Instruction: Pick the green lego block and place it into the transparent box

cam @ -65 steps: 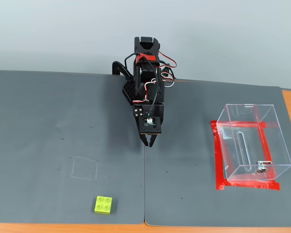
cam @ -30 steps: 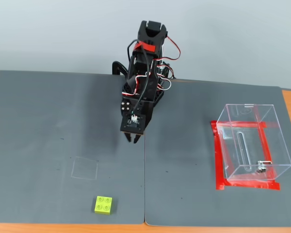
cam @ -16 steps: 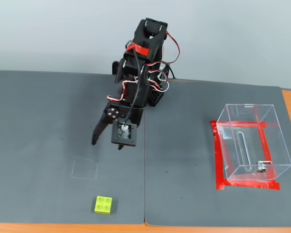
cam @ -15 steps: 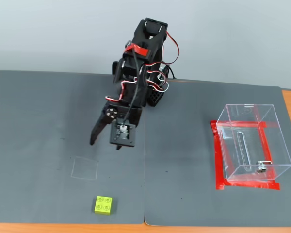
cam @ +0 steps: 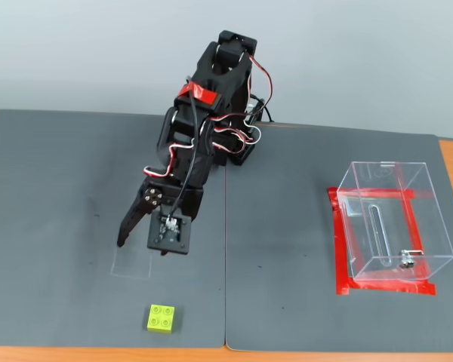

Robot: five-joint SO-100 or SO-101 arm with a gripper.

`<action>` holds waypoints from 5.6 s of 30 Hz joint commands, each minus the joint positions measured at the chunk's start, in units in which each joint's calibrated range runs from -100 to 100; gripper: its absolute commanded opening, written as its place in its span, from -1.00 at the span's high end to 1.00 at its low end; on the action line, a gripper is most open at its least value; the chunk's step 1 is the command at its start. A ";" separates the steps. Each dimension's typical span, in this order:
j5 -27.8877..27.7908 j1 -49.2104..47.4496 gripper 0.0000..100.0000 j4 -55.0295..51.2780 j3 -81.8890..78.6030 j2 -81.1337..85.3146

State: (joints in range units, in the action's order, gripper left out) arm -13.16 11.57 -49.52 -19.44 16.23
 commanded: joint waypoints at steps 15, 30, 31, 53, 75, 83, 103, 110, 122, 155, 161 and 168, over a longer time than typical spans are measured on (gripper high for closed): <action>12.30 -3.92 0.45 -0.04 16.41 -14.57; 34.39 -1.39 0.44 3.78 24.64 -25.60; 35.23 -1.39 0.44 3.95 25.64 -26.53; 46.32 -3.25 0.44 3.43 30.25 -34.67; 9.49 -4.30 0.44 -2.04 32.79 -34.41; 5.11 -3.85 0.28 -2.91 31.97 -34.41; 3.45 -3.92 0.20 1.69 27.72 -36.79; 3.50 -5.34 0.20 1.95 27.99 -39.33; 3.45 -6.09 0.20 1.95 27.90 -42.98; 3.55 -5.34 0.21 1.09 31.88 -49.00; 3.76 -5.27 0.24 1.09 31.88 -49.00; 3.81 -5.12 0.50 1.09 31.79 -49.00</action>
State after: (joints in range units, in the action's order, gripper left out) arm -9.50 5.90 -48.40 10.28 -33.14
